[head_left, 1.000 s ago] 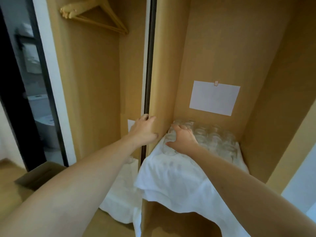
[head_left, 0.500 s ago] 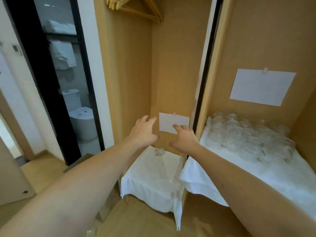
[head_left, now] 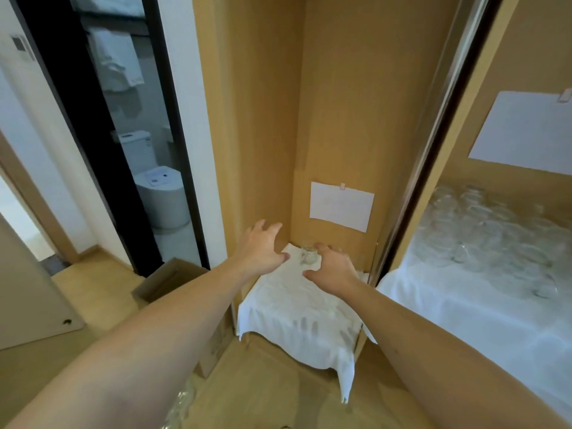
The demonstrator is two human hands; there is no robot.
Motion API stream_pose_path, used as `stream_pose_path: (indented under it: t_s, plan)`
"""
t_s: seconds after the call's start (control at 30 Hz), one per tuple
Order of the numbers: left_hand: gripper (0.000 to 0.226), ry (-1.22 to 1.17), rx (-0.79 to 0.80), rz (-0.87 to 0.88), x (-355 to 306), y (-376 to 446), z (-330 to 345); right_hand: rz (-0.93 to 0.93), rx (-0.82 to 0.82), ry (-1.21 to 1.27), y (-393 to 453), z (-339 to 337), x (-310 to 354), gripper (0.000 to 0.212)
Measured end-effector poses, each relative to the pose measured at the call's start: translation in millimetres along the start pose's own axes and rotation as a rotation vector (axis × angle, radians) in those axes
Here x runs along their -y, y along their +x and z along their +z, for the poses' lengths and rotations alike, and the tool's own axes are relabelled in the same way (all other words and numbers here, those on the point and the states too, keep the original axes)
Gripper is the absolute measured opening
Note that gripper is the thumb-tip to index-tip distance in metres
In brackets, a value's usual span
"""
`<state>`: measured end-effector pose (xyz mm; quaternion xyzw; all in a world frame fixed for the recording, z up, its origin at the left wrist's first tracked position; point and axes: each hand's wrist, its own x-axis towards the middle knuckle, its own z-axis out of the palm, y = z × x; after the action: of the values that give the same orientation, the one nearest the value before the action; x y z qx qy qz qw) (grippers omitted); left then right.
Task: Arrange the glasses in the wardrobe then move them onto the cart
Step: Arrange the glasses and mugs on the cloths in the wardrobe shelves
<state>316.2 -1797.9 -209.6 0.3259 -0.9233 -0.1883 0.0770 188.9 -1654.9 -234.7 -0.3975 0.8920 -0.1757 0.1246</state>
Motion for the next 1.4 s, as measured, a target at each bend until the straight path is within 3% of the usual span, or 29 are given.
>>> stream_pose_path:
  t_s: [0.47, 0.9, 1.13, 1.4]
  plan:
    - [0.077, 0.039, 0.168, -0.045, 30.8, 172.5, 58.8, 0.189, 0.106, 0.129, 187.0, 42.1, -38.9, 0.078]
    - [0.081, 0.040, 0.285, -0.057, 61.4, 308.2, 135.9, 0.478, 0.112, 0.164, 282.5, 101.0, -85.2, 0.072]
    - [0.078, 0.026, 0.339, -0.065, 79.5, 374.5, 199.5, 0.627, 0.104, 0.146, 331.3, 130.5, -119.1, 0.076]
    - [0.079, -0.152, 0.394, -0.130, 101.3, 450.6, 288.2, 0.887, 0.034, 0.307, 391.3, 183.1, -181.4, 0.079]
